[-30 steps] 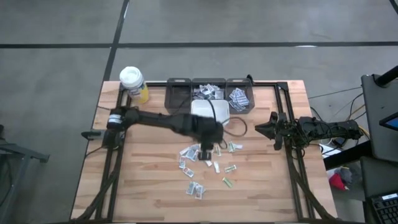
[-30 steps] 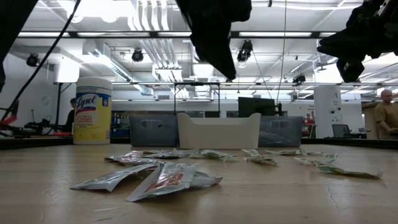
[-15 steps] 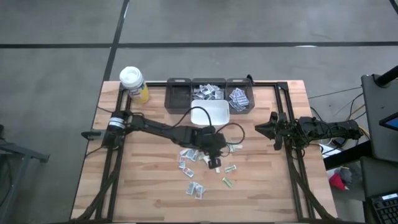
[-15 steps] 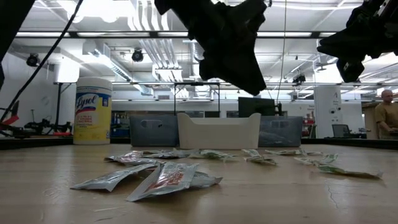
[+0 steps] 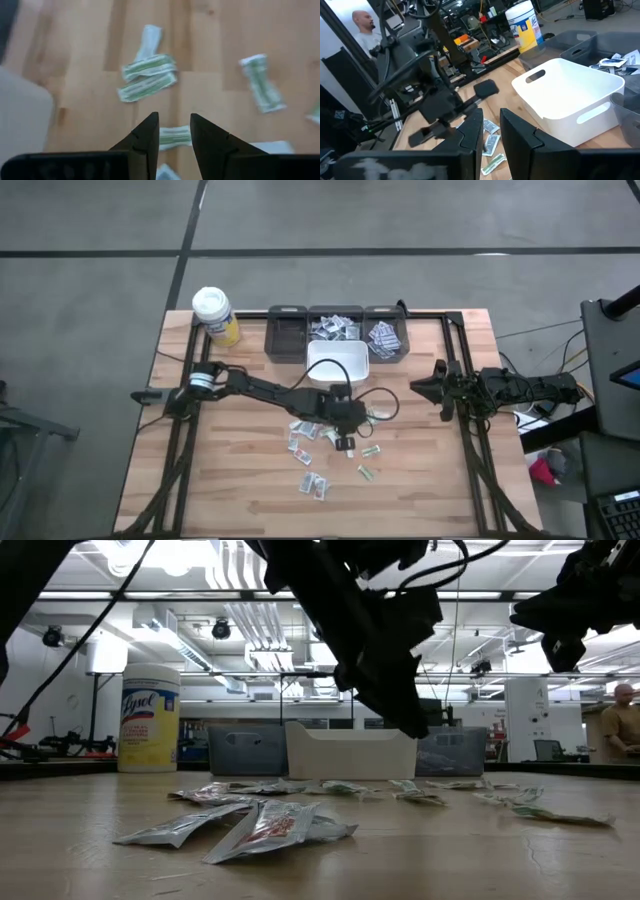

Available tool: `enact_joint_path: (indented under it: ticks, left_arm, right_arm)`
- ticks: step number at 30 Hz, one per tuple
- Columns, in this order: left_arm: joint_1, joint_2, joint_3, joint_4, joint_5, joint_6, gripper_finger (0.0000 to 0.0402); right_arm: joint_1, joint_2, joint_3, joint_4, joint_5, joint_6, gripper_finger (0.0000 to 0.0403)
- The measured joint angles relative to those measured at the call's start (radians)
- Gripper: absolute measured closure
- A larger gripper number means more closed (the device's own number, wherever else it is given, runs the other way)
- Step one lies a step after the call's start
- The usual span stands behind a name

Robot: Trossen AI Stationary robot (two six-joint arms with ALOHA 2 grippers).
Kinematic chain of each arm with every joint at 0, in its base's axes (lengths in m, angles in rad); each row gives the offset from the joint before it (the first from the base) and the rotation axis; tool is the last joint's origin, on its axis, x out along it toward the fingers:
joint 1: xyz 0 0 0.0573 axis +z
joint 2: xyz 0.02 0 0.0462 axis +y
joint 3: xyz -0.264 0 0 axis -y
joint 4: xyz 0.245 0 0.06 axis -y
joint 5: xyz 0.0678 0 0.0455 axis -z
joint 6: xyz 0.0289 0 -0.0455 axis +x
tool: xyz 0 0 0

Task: Pick & Place First Aid Supplies
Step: Put the green bandage pack into the left black bin

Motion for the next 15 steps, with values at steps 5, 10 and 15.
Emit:
enact_joint_path:
  ticks: [5, 10, 15]
  left_arm:
    - [0.016, 0.015, 0.002, 0.003, -0.029, 0.011, 0.0296]
    - [0.017, 0.048, 0.002, -0.013, -0.029, 0.012, 0.0296]
    - [0.017, 0.076, 0.007, -0.061, -0.029, 0.011, 0.0296]
  right_arm:
    - [0.0, 0.0, 0.0, 0.0, 0.0, 0.0, 0.0339]
    - [0.0, 0.0, 0.0, 0.0, -0.001, 0.0, 0.0339]
    - [0.0, 0.0, 0.0, 0.0, -0.003, 0.0, 0.0339]
